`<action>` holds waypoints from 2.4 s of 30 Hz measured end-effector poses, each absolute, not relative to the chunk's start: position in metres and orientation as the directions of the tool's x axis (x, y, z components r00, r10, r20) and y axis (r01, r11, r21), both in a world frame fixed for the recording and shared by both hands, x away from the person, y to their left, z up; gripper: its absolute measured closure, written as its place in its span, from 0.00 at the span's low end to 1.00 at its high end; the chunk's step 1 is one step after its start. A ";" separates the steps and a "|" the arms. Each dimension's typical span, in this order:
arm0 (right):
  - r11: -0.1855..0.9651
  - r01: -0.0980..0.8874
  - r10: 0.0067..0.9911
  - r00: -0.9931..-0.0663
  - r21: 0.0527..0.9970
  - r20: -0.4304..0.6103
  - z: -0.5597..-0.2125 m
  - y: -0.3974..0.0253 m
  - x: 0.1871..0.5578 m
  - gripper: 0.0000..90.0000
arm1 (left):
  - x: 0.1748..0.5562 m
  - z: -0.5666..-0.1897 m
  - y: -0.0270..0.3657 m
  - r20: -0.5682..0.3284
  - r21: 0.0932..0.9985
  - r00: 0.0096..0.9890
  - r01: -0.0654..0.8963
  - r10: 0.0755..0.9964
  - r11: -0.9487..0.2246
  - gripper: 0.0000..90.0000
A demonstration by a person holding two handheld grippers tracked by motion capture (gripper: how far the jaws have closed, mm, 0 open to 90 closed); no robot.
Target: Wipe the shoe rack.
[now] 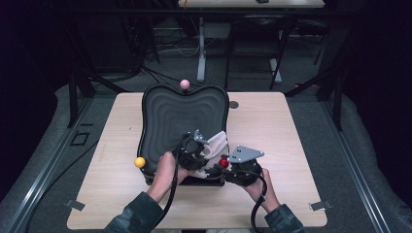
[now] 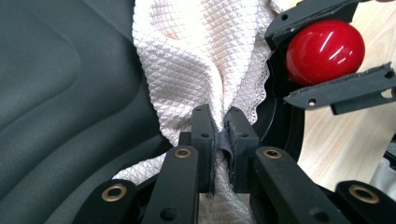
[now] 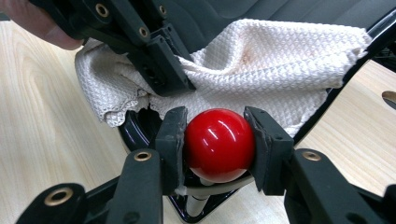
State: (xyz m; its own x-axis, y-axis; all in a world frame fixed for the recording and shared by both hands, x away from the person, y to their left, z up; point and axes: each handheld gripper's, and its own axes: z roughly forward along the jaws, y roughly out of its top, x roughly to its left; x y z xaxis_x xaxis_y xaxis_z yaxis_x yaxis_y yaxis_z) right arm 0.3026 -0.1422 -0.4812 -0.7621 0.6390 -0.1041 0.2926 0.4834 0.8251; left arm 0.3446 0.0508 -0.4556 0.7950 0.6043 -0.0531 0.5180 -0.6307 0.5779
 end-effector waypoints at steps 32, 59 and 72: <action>0.484 0.297 0.642 -0.760 0.823 -0.103 -0.481 -0.143 0.302 0.67 | 0.332 -0.453 0.071 -0.008 0.644 0.783 0.480 0.622 -0.596 0.91; 0.443 0.328 0.689 -0.721 0.834 -0.082 -0.481 -0.155 0.294 0.47 | 0.325 -0.418 0.058 0.004 0.677 0.817 0.422 0.577 -0.602 0.92; 0.384 0.427 0.757 -0.653 0.819 -0.015 -0.493 -0.197 0.283 0.22 | 0.322 -0.403 0.025 0.010 0.677 0.869 0.358 0.495 -0.643 0.92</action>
State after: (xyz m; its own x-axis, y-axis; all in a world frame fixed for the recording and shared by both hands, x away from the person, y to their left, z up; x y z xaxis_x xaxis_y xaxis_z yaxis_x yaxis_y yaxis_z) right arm 0.2830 -0.1973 -0.4925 -0.6533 0.7569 -0.0148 0.4267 0.3844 0.8187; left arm 0.3218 0.0249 -0.4027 0.8687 0.4952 0.0104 0.3585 -0.6431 0.6767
